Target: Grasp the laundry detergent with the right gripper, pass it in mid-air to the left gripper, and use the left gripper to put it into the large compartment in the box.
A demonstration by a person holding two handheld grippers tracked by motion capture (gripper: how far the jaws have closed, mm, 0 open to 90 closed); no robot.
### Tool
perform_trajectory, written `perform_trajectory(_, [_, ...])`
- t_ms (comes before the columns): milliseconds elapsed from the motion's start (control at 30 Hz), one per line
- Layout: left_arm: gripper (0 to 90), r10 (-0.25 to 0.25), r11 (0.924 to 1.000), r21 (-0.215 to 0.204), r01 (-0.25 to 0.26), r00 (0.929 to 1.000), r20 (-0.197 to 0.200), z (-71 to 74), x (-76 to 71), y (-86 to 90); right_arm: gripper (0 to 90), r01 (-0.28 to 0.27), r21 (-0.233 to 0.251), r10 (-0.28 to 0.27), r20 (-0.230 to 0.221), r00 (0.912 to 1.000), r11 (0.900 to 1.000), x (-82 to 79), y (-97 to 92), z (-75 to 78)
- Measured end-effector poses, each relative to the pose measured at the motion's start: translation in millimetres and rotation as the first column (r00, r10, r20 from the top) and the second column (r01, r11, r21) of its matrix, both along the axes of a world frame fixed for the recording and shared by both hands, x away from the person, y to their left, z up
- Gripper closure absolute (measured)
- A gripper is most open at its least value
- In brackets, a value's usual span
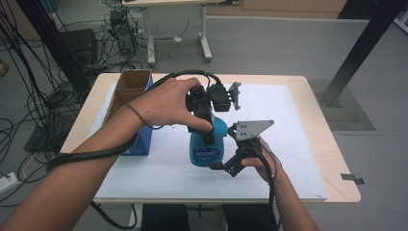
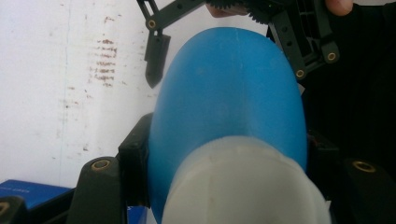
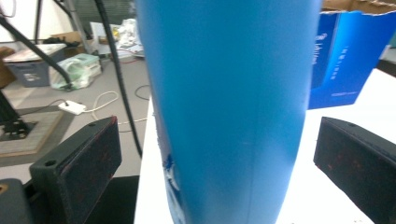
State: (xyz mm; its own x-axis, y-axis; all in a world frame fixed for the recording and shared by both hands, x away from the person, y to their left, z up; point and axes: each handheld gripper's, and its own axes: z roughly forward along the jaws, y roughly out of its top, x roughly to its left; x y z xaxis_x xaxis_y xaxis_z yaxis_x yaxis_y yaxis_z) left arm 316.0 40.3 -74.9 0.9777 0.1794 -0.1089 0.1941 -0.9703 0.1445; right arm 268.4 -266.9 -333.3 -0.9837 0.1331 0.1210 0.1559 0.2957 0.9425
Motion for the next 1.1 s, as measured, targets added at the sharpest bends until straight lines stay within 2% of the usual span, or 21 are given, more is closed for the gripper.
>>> perform_trajectory(267, [37.3,0.012,0.9999,-0.003,-0.012,0.9999,0.002,1.4,0.8,0.5,1.3,0.009,0.003,-0.009,0.011,0.9999,1.0000,-2.3,-3.5,-0.5])
perform_trajectory(600, [37.3,0.034,0.9994,0.005,-0.034,0.9994,0.006,5.4,1.0,3.3,1.7,0.020,0.003,-0.020,0.002,0.9998,0.9998,-3.5,-6.0,-2.7])
perform_trajectory(667, [37.3,0.035,0.9993,0.014,-0.035,0.9994,0.004,9.2,2.4,4.3,1.7,0.023,0.006,-0.023,0.003,0.9997,0.9997,-3.8,-6.5,-3.6])
perform_trajectory(1100, [37.3,0.078,0.9969,-0.013,-0.078,0.9969,0.013,42.0,8.9,24.6,1.8,0.024,0.019,-0.024,0.002,0.9997,0.9995,-2.4,-8.1,-5.3])
